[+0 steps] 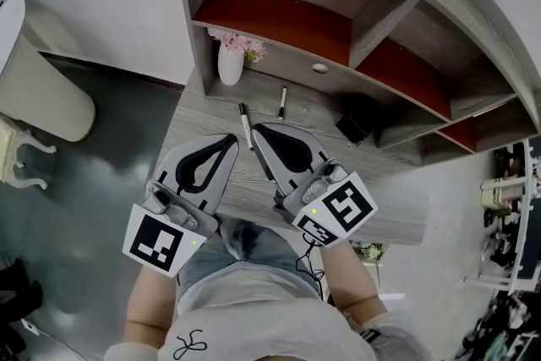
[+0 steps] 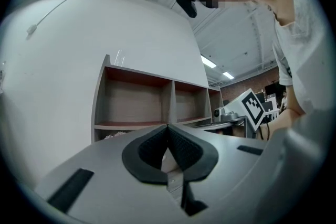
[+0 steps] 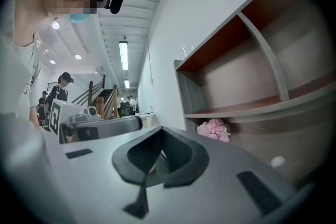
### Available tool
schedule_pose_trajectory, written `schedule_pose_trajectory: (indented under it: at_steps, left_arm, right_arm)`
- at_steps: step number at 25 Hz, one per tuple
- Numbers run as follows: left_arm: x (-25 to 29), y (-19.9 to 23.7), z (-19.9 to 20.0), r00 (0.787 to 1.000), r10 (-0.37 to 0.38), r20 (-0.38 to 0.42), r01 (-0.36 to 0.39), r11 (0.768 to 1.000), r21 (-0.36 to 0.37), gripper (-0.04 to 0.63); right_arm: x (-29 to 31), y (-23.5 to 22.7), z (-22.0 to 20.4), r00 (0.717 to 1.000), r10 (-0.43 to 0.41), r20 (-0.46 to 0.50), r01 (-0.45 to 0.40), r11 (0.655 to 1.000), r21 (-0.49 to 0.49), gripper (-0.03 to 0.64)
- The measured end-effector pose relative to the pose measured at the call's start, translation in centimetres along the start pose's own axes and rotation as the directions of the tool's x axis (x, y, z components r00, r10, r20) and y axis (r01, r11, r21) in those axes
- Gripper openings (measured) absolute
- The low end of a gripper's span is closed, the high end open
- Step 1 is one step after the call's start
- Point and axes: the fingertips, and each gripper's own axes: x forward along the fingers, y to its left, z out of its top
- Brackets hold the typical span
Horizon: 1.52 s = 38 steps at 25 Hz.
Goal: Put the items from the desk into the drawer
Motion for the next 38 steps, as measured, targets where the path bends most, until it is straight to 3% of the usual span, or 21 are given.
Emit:
schedule_pose_trajectory:
  at_steps: [8, 16, 21, 27, 38]
  left_arm:
    - [1.8, 3.8, -0.8, 0.988, -0.154, -0.009, 0.154, 0.988, -0.015, 0.009]
    - [2.6, 7.9, -0.8, 0.957, -0.291, -0.007, 0.291, 0.956, -0.029, 0.009]
    - [3.0, 9.9, -1.7, 0.932, -0.363, -0.009, 0.362, 0.931, -0.05, 0.009]
    - [3.5, 11.4, -2.7, 0.906, -0.423, -0.006, 0.422, 0.904, -0.062, 0.009]
    - [2.6, 13.7, -4.6, 0.89, -0.454, -0.031, 0.45, 0.889, -0.088, 0.009]
  right_arm:
    - [3.2, -2.9, -1.6, 0.986, -0.165, -0.029, 0.166, 0.985, 0.043, 0.008]
    - [6.1, -6.0, -4.8, 0.934, -0.34, -0.113, 0.349, 0.935, 0.07, 0.008]
    - [6.8, -8.5, -9.2, 0.873, -0.426, -0.238, 0.453, 0.889, 0.069, 0.008]
    - [7.0, -11.0, -14.9, 0.799, -0.465, -0.382, 0.529, 0.845, 0.077, 0.008]
    - [6.0, -13.2, -25.6, 0.619, -0.438, -0.652, 0.628, 0.775, 0.075, 0.018]
